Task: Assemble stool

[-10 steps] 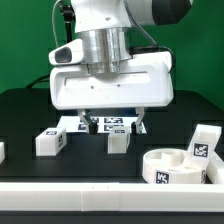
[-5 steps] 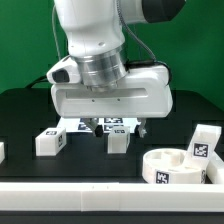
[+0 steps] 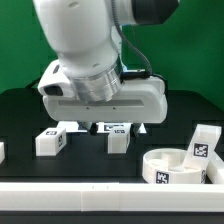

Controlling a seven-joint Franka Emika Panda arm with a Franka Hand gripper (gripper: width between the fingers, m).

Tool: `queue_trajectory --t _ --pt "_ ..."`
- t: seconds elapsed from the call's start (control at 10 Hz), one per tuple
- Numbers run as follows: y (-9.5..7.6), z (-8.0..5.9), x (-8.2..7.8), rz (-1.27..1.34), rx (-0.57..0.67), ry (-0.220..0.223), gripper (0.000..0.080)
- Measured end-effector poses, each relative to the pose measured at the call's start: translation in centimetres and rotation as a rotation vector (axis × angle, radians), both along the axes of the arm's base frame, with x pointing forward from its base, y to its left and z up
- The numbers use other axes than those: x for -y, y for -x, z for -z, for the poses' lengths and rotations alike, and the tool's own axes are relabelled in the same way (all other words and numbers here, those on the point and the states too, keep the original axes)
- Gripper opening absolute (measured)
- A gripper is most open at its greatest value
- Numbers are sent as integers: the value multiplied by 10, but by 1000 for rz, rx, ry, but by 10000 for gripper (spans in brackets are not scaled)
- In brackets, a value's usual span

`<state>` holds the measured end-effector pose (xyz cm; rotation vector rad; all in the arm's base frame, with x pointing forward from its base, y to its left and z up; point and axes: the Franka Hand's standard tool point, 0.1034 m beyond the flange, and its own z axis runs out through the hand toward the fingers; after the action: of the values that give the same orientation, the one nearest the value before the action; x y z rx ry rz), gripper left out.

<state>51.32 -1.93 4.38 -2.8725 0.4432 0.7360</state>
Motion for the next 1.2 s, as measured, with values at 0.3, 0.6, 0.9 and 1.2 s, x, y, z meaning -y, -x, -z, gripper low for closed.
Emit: queue_trajectory --t 0.3,0.6,0.9,1.2 --pt "0 -3 -2 -62 1 24 648" --pt "4 -2 -2 -61 -27 16 649" --pt "16 5 -1 -83 -201 -45 649" --pt "21 8 -2 -90 -358 -87 649"
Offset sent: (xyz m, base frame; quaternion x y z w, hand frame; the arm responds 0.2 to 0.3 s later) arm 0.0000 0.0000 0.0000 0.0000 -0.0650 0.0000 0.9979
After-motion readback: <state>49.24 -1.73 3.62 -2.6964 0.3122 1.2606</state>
